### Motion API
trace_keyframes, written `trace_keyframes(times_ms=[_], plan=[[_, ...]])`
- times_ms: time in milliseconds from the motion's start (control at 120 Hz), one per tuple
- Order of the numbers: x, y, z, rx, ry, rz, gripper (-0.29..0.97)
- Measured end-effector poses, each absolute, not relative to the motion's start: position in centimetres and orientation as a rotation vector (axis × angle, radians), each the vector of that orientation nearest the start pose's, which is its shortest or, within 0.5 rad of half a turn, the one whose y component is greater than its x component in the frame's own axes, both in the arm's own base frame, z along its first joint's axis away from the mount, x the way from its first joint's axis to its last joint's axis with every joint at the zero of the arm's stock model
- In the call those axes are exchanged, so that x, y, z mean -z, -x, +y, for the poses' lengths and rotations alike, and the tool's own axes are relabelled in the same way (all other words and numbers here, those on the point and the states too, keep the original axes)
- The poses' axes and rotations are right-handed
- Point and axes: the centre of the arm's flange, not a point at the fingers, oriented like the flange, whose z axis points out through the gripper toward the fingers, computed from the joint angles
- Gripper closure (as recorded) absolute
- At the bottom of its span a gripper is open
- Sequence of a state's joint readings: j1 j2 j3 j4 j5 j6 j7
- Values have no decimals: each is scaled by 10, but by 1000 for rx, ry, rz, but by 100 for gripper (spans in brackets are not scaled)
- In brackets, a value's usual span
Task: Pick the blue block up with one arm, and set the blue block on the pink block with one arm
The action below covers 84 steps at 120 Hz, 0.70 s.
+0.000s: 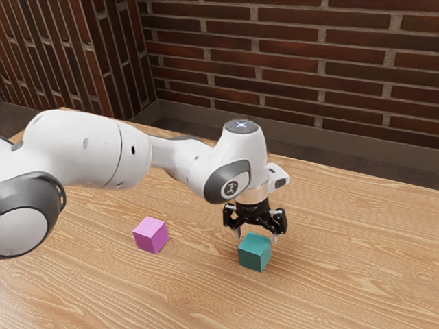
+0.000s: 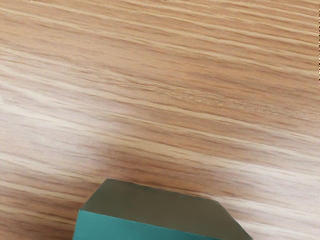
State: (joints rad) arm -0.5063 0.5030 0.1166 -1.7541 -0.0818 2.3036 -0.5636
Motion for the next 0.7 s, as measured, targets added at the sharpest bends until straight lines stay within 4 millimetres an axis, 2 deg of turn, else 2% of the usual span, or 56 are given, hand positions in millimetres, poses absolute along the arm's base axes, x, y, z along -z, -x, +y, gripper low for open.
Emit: trace_keyframes(times_ms=[342,500,700], plan=[[-275,-610,-265,138,3143,-261,0],[-255,-600,-260,121,3114,-189,1],[-251,-596,-264,161,3119,-121,1]])
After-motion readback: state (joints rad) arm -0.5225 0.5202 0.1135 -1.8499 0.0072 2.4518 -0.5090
